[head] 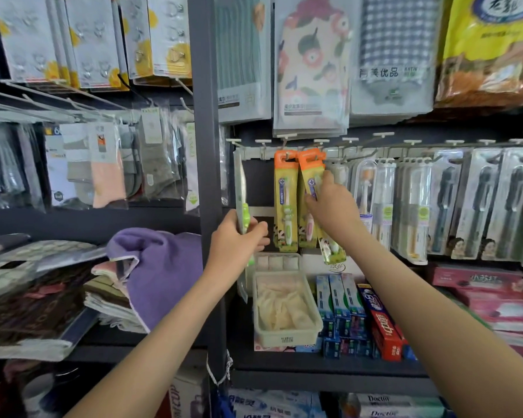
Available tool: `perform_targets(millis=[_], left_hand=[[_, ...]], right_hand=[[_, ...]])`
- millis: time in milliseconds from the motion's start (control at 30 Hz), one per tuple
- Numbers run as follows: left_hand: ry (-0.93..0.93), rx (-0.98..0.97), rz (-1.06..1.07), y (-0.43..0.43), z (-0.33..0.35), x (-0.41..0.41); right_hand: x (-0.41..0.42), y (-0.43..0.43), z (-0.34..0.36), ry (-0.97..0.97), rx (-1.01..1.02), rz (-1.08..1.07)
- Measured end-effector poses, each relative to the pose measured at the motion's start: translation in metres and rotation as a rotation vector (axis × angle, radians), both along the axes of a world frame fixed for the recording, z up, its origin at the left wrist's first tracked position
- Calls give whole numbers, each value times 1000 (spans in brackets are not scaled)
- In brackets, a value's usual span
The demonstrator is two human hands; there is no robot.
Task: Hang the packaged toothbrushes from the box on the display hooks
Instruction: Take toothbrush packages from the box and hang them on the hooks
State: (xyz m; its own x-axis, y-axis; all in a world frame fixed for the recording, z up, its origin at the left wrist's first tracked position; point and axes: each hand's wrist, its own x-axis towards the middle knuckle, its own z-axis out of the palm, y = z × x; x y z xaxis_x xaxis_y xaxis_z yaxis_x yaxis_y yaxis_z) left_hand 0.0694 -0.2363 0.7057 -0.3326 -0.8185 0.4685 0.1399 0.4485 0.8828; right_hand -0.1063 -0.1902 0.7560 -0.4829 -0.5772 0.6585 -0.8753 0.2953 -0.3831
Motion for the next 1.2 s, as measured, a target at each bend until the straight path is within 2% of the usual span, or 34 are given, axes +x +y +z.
perform_targets(millis=[267, 400, 500, 600, 733, 767, 800, 833, 933, 1000, 1100, 1133, 1200], left_hand=[[-10, -33, 88, -13, -2, 9], [-125, -89, 148, -19, -7, 13], [-233, -139, 177, -20, -9, 15], [-320, -166, 213, -12, -10, 12], [-523, -354, 264, 4, -13, 1], [-557, -399, 256, 7, -15, -1], [-595, -442, 249, 8, -17, -3], [-638, -494, 259, 9, -18, -4], [-775, -663, 337, 8, -23, -5], [-832, -706, 300, 7, -24, -6], [-934, -794, 252, 11, -27, -10], [-977, -867, 297, 13, -28, -10], [-1004, -1008, 493, 11, -33, -8]], right_hand=[[-8, -22, 1, -69, 13, -87], [-11, -26, -6, -127, 19, -46], [-7, -19, -16, -141, -93, 41], [11, -1, -29, -136, -247, 270], [39, 26, -36, -386, -200, 787], [40, 29, -38, -421, -206, 851], [39, 31, -39, -405, -227, 862], [37, 33, -39, -293, -257, 794], [16, 37, -44, 413, -220, 472], [3, 43, -49, 683, -19, 408], [-3, 49, -63, 766, 234, 383], [-3, 52, -67, 716, 295, 366], [-3, 57, -73, 467, 350, 357]])
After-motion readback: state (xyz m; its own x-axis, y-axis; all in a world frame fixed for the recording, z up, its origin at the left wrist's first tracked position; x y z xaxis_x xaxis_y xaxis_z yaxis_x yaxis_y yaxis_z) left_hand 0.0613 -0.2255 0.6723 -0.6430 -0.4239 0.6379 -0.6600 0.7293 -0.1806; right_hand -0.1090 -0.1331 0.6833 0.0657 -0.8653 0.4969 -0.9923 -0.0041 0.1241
